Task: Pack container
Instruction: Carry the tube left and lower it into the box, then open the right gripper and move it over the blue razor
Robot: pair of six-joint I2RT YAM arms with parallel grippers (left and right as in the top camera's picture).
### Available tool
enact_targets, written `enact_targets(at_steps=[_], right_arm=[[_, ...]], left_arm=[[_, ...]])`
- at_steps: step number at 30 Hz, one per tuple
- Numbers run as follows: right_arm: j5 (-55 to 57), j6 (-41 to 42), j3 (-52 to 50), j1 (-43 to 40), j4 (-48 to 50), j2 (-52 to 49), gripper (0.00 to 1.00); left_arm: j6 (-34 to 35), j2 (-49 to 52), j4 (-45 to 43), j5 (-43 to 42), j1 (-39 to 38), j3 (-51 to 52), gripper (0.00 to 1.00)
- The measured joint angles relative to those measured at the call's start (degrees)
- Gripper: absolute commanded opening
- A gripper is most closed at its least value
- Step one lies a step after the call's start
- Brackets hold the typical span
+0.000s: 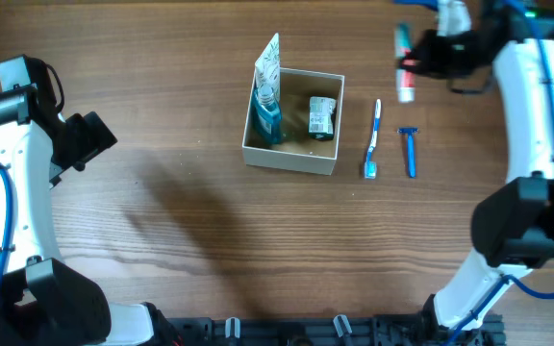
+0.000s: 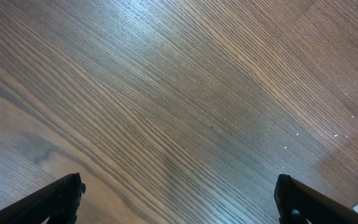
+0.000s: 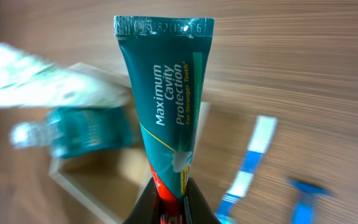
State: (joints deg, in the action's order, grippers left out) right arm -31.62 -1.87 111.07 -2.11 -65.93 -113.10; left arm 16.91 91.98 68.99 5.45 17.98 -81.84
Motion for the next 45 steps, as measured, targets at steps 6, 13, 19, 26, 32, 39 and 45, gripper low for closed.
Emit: enact_targets(at_steps=[6,13,19,26,32,39,45], right_arm=[[4.22,7.26,0.0,11.96,1.03,-0.02,0.04],[13.33,19.43,-0.39,19.32,1.73,-0.04,0.05],[15.39,25.55,-2.12,21.29,2.97,-0.15,0.23],[15.45,27.76,-2.19,21.42,4.07,-0.35,0.39],[17.88,28.41,-2.19,21.14,4.35,-0.35,0.54],[23.3,26.34,-2.19,14.36,-0.66,-0.35,0.63],[27.56,20.92,-2.95,5.25,-3.5,-0.26,0.56]], left_arm=[[-0.02,0.0,0.0,0.0,0.0,0.0,1.0],[0.0,0.0,0.0,0.0,0.0,0.0,1.0],[-0.02,0.0,0.02,0.0,0.0,0.0,1.0],[-0.02,0.0,-0.02,0.0,0.0,0.0,1.0],[-0.02,0.0,0.0,0.0,0.0,0.0,1.0],[-0.02,0.0,0.0,0.0,0.0,0.0,1.0],[-0.02,0.0,0.0,0.0,0.0,0.0,1.0]])
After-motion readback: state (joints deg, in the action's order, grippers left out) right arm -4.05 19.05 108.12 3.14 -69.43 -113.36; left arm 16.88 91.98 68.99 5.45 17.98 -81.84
